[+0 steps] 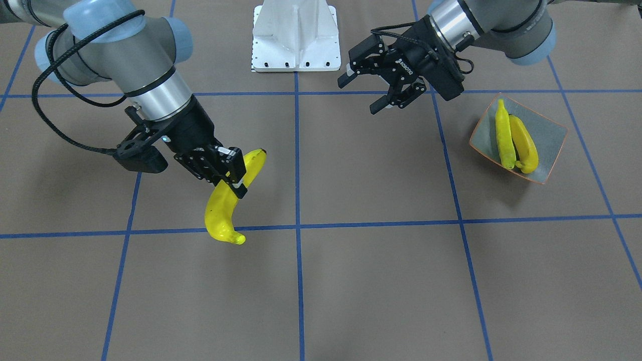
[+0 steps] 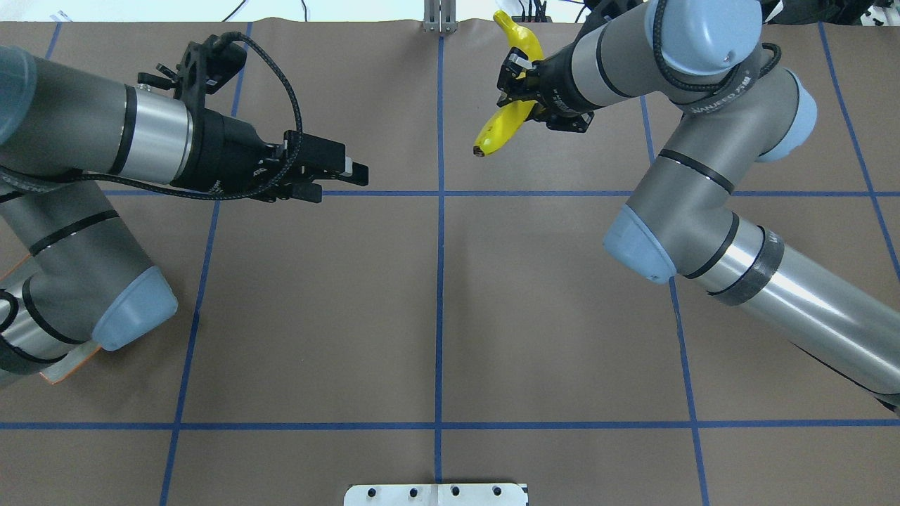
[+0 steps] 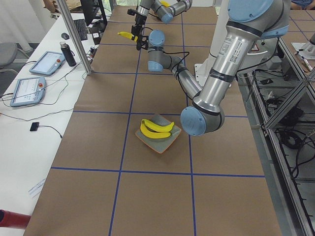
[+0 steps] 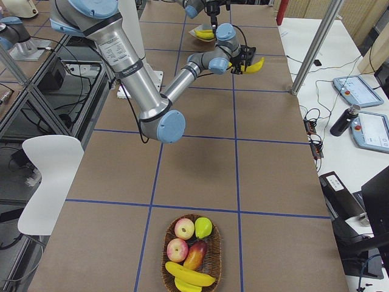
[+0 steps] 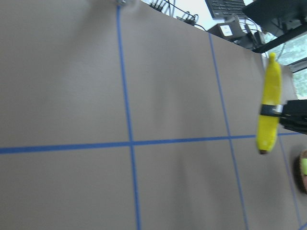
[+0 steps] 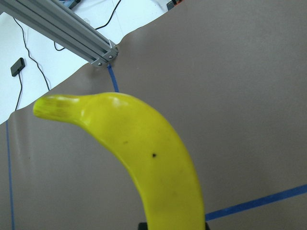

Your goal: Transfer all bananas from basket to plate

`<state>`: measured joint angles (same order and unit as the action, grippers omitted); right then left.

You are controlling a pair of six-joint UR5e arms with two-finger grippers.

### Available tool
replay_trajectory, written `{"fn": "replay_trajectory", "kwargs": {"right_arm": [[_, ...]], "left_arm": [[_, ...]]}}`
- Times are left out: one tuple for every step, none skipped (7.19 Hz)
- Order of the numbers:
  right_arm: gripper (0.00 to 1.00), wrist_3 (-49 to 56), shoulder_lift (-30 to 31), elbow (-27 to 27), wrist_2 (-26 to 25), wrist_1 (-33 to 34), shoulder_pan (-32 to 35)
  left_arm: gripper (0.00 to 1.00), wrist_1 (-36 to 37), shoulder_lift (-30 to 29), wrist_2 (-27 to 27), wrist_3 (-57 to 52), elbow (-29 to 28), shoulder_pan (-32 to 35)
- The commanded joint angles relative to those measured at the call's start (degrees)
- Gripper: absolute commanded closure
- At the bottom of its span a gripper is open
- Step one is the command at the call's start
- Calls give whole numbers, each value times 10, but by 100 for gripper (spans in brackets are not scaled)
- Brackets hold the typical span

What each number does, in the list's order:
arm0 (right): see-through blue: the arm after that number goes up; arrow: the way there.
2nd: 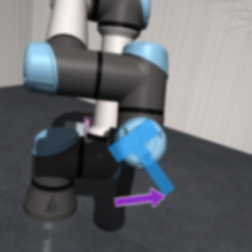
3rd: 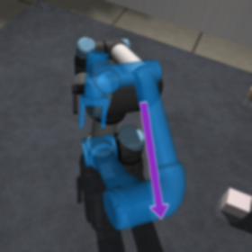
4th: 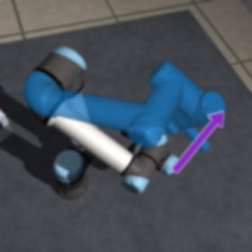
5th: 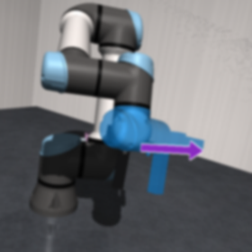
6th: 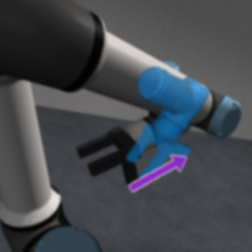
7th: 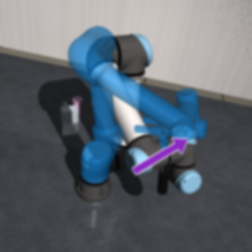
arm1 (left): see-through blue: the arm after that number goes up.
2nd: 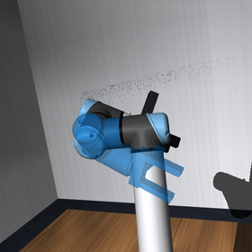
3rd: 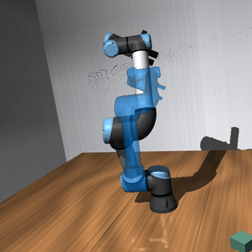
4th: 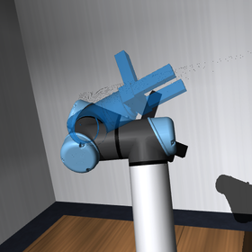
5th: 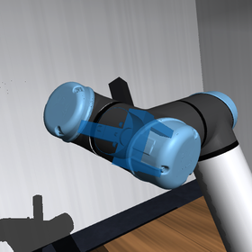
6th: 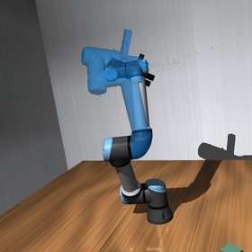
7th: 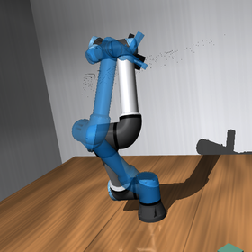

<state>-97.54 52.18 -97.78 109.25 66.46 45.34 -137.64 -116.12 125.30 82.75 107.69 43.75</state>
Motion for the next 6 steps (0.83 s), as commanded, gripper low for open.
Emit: {"fn": "replay_trajectory", "kwargs": {"right_arm": [[100,-78,-43,-3,-20,3,-31],[100,-79,-45,-15,-50,3,-59],[100,-79,-43,-30,-58,3,-74],[100,-79,-38,-50,-60,4,-88],[100,-79,-35,-66,-75,4,-105],[100,-79,-35,-69,-83,4,-112]], "left_arm": [[0,-1,-15,-2,3,2,-25],[0,-1,-15,-2,3,2,-25],[0,-2,-15,-2,3,2,-25],[0,-2,-15,-2,3,2,-25],[0,-2,-15,-2,2,2,-25],[0,-2,-15,-2,2,2,-25]]}}
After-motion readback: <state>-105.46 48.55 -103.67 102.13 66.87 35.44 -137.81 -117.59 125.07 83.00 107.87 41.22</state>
